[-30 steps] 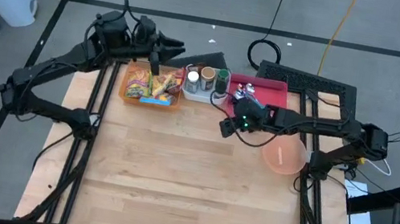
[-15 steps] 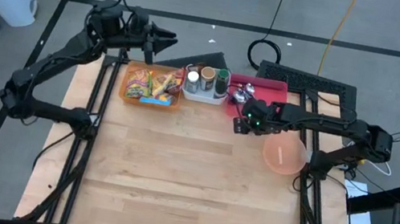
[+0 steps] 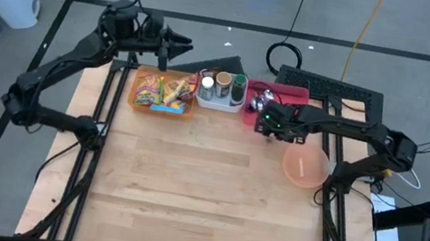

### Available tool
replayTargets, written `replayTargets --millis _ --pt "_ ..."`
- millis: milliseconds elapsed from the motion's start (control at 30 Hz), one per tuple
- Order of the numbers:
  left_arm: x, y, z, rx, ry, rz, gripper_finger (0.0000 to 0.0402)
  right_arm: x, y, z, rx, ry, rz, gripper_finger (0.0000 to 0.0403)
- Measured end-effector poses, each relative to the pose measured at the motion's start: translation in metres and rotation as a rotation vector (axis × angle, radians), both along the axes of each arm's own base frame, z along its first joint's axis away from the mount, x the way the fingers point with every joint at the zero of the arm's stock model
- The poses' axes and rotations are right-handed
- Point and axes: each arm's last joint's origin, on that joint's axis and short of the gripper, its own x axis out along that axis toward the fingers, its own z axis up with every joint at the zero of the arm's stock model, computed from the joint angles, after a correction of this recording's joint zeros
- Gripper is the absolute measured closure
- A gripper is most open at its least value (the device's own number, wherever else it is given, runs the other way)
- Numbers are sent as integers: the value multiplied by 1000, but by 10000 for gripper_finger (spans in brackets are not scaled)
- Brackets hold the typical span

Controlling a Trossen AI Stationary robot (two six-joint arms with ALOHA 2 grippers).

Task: Pick & Place Food Item
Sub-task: Put brown seasoning bottle into the white bin

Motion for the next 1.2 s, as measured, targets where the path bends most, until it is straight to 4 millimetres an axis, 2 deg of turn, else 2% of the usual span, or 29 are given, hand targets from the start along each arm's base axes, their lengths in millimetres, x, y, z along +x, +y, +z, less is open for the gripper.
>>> replayTargets --millis 300,533,900,1200 --pt "9 3 -11 -61 30 -149 270 5 -9 -19 53 58 -83 174" --pt "9 3 -12 -65 32 -158 270 6 -16 -27 69 79 -135 174" --pt "10 0 -12 -81 32 -224 270 13 -26 -54 123 141 -123 174" --pt "15 -6 -12 -81 31 -262 270 16 -28 -63 115 167 -116 175"
